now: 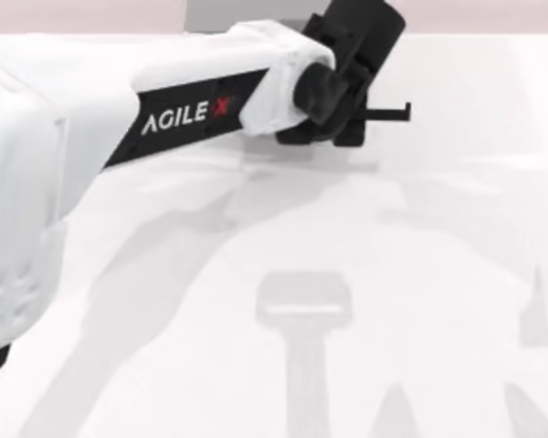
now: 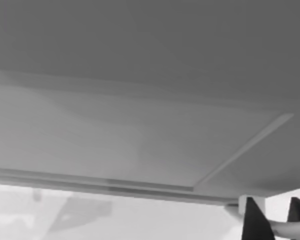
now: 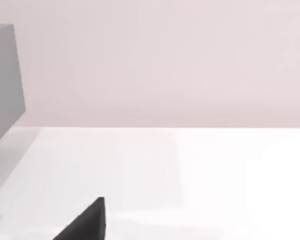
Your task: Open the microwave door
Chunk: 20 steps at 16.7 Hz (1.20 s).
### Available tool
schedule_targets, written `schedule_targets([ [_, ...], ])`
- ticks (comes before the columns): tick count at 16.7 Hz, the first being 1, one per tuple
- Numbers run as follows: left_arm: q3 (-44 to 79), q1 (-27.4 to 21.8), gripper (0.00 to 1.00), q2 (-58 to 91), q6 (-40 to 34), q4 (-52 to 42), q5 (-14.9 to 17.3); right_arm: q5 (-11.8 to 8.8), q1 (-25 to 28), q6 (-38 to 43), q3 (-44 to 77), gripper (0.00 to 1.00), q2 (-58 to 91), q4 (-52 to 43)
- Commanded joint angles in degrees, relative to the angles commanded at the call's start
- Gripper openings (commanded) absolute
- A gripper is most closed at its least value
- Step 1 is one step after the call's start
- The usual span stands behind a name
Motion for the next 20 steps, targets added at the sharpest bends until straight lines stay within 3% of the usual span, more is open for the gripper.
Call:
schedule_targets([
  [20, -3.72, 0.68, 0.00, -2.52, 2.63, 2.44, 1.38, 0.00, 0.00, 0.00, 0.00, 1.00, 0.00, 0.00],
])
